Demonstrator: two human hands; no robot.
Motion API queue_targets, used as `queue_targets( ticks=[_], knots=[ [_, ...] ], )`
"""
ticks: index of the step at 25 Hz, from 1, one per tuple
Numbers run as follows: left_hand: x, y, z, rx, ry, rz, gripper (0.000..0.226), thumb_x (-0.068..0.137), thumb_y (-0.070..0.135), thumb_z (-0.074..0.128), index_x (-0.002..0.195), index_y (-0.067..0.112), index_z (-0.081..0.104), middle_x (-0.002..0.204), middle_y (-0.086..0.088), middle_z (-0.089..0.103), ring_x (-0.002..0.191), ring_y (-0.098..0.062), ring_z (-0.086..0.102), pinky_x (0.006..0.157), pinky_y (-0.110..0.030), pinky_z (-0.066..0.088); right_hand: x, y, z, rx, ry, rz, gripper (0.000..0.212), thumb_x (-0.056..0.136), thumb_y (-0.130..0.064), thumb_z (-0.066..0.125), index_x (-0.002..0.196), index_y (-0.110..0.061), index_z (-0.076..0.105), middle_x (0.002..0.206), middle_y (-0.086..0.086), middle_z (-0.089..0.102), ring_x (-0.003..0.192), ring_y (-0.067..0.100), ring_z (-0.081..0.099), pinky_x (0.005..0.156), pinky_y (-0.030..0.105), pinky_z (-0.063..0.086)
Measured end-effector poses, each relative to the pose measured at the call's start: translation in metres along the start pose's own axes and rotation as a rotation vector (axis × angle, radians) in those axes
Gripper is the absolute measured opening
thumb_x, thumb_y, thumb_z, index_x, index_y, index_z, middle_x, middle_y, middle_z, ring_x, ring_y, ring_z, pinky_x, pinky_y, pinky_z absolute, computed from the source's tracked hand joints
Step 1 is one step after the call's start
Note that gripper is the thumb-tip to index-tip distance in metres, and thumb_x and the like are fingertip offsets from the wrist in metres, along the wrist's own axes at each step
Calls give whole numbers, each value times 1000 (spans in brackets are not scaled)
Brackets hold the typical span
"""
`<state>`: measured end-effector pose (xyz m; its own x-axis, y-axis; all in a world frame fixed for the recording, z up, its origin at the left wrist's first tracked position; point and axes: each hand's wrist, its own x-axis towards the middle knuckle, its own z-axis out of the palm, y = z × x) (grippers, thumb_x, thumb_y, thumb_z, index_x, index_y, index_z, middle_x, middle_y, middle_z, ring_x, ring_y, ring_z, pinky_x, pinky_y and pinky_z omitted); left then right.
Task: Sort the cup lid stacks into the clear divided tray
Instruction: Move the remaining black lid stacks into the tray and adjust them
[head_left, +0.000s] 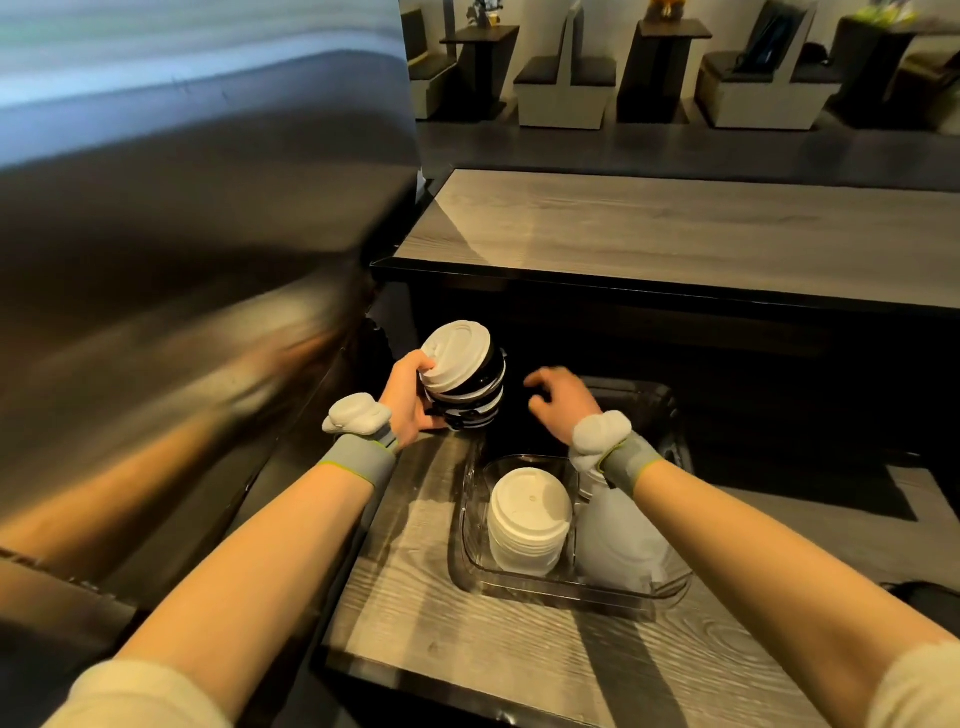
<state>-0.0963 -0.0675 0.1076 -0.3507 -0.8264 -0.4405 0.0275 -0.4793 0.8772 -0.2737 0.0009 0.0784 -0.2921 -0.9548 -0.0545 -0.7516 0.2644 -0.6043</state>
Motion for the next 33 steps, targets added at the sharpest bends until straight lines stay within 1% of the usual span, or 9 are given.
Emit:
queue_targets(
  ticks=[3,6,8,12,15,21,24,29,33],
  knots=[
    [-5,-5,8,62,-9,18,43,87,24,36,126,14,51,104,-7,60,92,-23,56,73,-36,48,-9,-35,-26,274,196,-200,43,91,-20,56,132,-7,49,137,15,45,131,28,41,104,25,29],
    [-10,-10,21,114,-35,34,45,85,26,37,125,12,54,108,-12,60,86,-24,58,67,-33,48,-13,-60,-33,-48,-28,-372,76,79,-43,69,143,-20,35,152,10,29,142,27,22,114,38,23],
    [-16,-14,30,87,-56,40,47,90,29,35,130,11,51,104,-10,59,88,-24,57,65,-32,47,-15,-56,-32,-62,-64,-317,80,77,-43,71,143,-17,35,148,12,34,139,30,27,113,38,27],
    [-22,-21,45,22,-149,26,60,95,61,16,128,26,52,106,-2,66,100,-21,62,75,-37,53,-27,-45,-33,334,82,-140,65,84,-36,66,139,-13,42,141,11,42,132,24,40,103,24,32],
    [-25,-27,59,41,-144,13,69,87,72,26,136,27,45,123,-1,64,107,-20,63,78,-38,55,-35,-40,-42,637,68,-30,57,90,-34,58,140,-15,41,144,9,43,133,21,43,98,20,32],
    [-21,-32,72,66,-4,39,46,91,27,47,136,17,39,93,2,55,79,-15,56,54,-26,45,-41,-19,-63,898,128,72,54,92,-37,53,139,-12,43,136,7,49,122,18,49,97,21,43],
    [-17,-28,69,37,31,26,31,90,24,46,120,21,45,98,-3,54,77,-16,54,55,-26,42,-46,29,-71,423,94,291,65,81,-54,59,137,-24,44,138,17,43,124,35,45,107,41,38],
    [-12,-30,66,41,64,21,39,89,24,47,127,20,44,110,-5,54,84,-17,54,64,-30,44,-44,69,-50,-333,-115,247,66,81,-51,61,136,-17,45,135,15,50,127,34,43,106,40,31],
    [-11,-32,66,86,95,27,45,91,23,46,135,18,37,93,1,52,80,-15,52,60,-27,40,-38,68,-37,-344,-149,246,65,86,-42,59,140,-12,37,138,17,46,129,34,43,110,41,29]
  ],
)
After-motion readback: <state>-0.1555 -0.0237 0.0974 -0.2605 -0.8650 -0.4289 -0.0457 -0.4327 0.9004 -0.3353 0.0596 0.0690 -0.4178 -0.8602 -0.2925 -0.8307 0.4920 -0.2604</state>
